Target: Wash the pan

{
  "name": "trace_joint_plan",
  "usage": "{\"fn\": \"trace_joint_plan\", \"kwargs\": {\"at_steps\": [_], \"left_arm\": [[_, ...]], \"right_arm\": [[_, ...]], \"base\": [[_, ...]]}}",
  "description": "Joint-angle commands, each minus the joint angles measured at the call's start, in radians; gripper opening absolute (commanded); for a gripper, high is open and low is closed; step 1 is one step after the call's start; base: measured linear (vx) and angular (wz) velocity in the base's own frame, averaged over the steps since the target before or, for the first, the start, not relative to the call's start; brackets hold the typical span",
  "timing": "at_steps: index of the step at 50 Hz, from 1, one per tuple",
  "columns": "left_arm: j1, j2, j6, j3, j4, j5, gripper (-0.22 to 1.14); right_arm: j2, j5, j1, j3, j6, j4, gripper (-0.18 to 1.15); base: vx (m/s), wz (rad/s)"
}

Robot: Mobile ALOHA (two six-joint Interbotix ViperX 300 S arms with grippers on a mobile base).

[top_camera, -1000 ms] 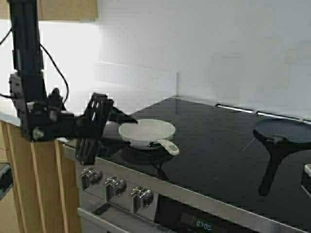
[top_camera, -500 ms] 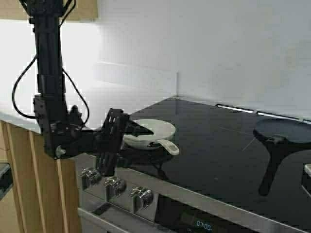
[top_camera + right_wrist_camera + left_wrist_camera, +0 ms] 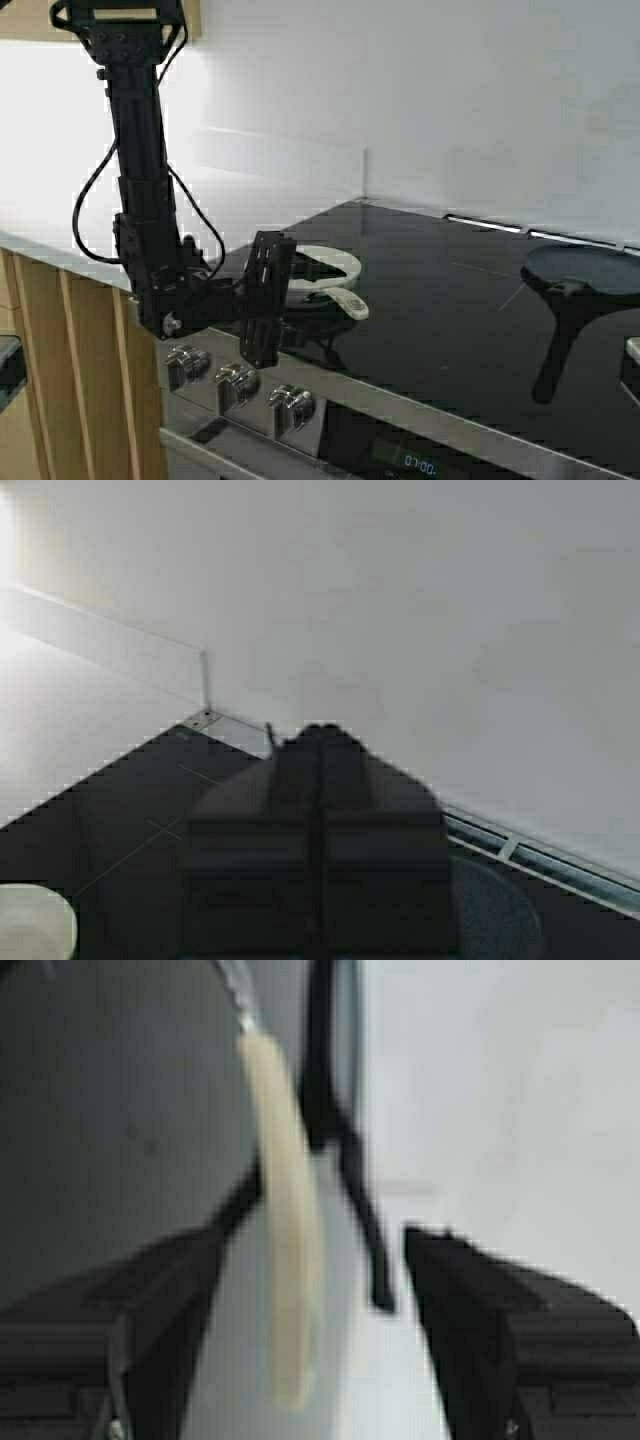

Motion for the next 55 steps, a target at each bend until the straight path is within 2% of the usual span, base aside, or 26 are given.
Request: {"fn": "trace_joint_plan", "kwargs": {"at_steps": [1,17,27,42,45,48,51,55], "left_arm": [[-0.008,-0.017,-0.005,-0.038,-0.005,0.020,0.90],[-0.041,-0.005,-0.009,-0.130,-0.034,0.100,0.90],[-0.074,0.020,-0.058,-0.184,-0.081,0.104,0.90],[-0.097,0.043,-0.098,-0.235,-0.091,0.101,0.86],[-0.098,0.041,-0.100,-0.233,-0.091,0.101,0.78],[-0.098,0.040,-0.104,-0.230,-0.091,0.101,0.61],[-0.098,0.040,-0.115,-0.229,-0.097,0.100,0.38],[-0.100,0.035,-0.121,-0.216,-0.118,0.094,-0.01]], "right_arm": [[0.003,-0.005,0.002,-0.012,0.002,-0.003,0.07],[0.003,-0.005,0.002,-0.012,0.000,-0.003,0.07],[0.005,-0.005,0.002,-0.011,0.000,-0.003,0.07],[0.005,-0.005,0.002,-0.012,-0.002,-0.003,0.07],[0.003,-0.005,0.002,-0.012,-0.002,-0.005,0.07],[0.003,-0.005,0.002,-0.012,0.000,-0.005,0.07],[0.005,-0.005,0.002,-0.012,-0.002,-0.005,0.07],[0.005,-0.005,0.002,-0.012,-0.002,-0.005,0.07]], "base": [[0.00,0.00],[0.00,0.00],[0.00,0.00],[0.00,0.00],[0.00,0.00],[0.00,0.00],[0.00,0.00],[0.00,0.00]]}}
